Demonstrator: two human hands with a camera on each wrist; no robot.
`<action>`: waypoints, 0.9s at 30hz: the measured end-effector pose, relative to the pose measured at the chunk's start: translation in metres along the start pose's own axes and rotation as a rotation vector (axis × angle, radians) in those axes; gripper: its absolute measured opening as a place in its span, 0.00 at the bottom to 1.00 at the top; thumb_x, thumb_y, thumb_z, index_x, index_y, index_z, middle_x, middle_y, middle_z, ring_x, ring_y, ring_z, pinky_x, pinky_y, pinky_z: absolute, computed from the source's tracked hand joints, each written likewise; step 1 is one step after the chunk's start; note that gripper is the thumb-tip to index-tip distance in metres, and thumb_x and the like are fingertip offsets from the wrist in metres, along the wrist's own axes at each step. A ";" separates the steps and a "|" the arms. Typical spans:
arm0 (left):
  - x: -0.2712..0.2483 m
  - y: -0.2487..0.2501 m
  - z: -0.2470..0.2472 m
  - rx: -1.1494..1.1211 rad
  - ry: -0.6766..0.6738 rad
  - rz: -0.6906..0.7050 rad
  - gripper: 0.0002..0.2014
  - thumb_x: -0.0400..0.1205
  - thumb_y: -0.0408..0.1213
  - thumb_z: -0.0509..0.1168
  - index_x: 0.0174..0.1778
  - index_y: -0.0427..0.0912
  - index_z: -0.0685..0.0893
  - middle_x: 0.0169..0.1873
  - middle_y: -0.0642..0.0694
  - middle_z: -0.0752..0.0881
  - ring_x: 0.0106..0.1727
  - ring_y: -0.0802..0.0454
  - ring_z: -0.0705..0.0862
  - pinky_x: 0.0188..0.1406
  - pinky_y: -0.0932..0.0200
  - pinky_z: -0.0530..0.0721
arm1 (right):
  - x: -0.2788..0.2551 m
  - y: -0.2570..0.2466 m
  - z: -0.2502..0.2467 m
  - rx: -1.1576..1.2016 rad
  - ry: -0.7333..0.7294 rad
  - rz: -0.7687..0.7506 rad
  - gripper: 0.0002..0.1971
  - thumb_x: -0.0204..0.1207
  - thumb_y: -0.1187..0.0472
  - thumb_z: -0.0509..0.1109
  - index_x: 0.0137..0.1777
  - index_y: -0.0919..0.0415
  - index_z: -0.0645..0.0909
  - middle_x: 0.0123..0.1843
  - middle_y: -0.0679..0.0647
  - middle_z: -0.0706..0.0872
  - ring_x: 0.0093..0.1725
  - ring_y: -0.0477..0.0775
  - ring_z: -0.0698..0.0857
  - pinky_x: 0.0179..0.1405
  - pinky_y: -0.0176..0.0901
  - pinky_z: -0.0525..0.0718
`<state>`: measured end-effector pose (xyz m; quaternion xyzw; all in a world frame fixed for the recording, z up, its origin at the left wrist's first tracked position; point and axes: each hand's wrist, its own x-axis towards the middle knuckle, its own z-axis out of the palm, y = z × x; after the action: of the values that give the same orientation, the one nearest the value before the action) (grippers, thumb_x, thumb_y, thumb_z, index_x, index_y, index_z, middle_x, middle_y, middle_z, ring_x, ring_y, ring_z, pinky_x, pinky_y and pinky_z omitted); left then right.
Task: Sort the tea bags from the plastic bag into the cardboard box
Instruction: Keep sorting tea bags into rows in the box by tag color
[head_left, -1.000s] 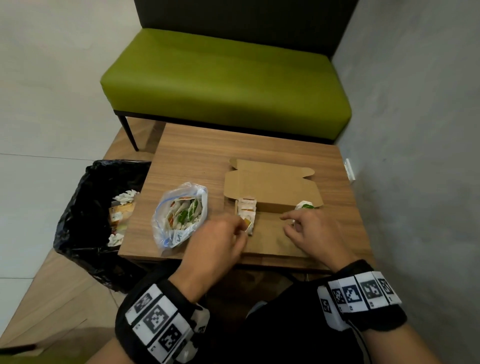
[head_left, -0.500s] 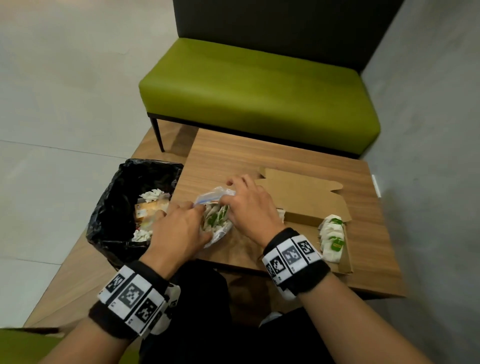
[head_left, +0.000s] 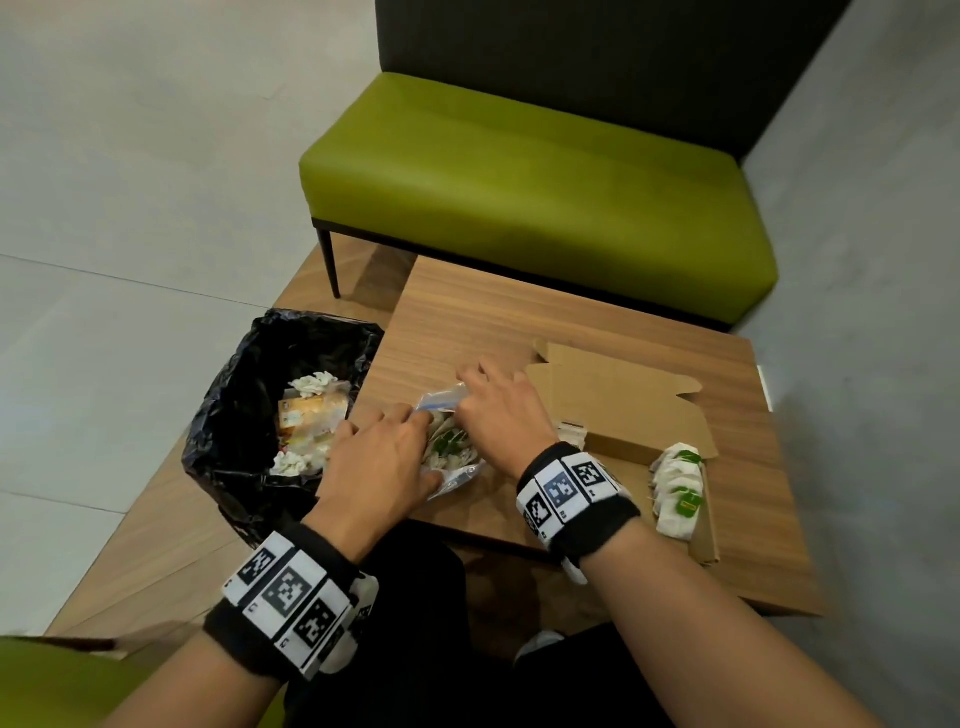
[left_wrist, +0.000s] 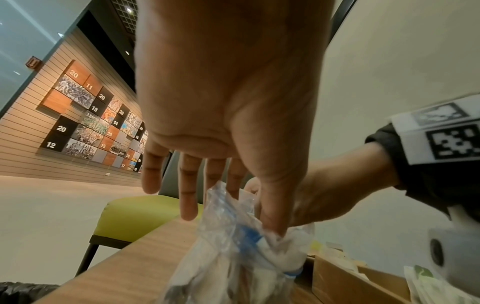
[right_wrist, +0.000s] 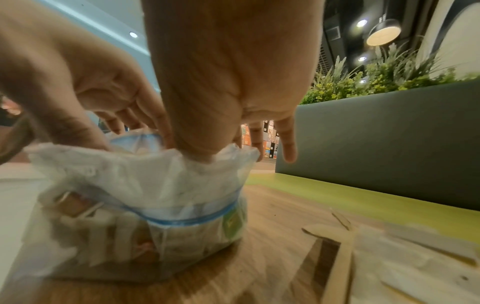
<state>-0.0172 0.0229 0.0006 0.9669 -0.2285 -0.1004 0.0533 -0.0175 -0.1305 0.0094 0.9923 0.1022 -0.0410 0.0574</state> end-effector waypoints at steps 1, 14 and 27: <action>0.000 0.000 0.000 -0.008 0.001 0.002 0.28 0.76 0.55 0.68 0.71 0.52 0.74 0.66 0.54 0.79 0.67 0.48 0.78 0.58 0.46 0.74 | -0.002 0.002 0.000 0.046 -0.002 -0.007 0.09 0.79 0.56 0.71 0.55 0.53 0.89 0.75 0.57 0.76 0.73 0.58 0.72 0.63 0.57 0.80; -0.005 -0.002 -0.012 -0.184 -0.001 0.006 0.29 0.78 0.54 0.69 0.76 0.54 0.73 0.84 0.46 0.63 0.82 0.44 0.64 0.74 0.41 0.70 | -0.053 0.040 -0.016 1.285 0.135 0.288 0.02 0.73 0.61 0.80 0.42 0.55 0.90 0.42 0.50 0.92 0.42 0.40 0.87 0.43 0.34 0.83; -0.018 0.076 -0.023 -1.230 -0.116 0.217 0.10 0.83 0.32 0.69 0.60 0.42 0.87 0.46 0.46 0.92 0.45 0.53 0.91 0.41 0.63 0.87 | -0.120 0.068 -0.005 1.705 0.250 0.435 0.08 0.70 0.71 0.78 0.48 0.69 0.89 0.44 0.59 0.94 0.42 0.50 0.91 0.44 0.39 0.90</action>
<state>-0.0609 -0.0355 0.0376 0.7234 -0.2284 -0.2599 0.5974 -0.1206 -0.2195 0.0325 0.6922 -0.1484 0.0173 -0.7060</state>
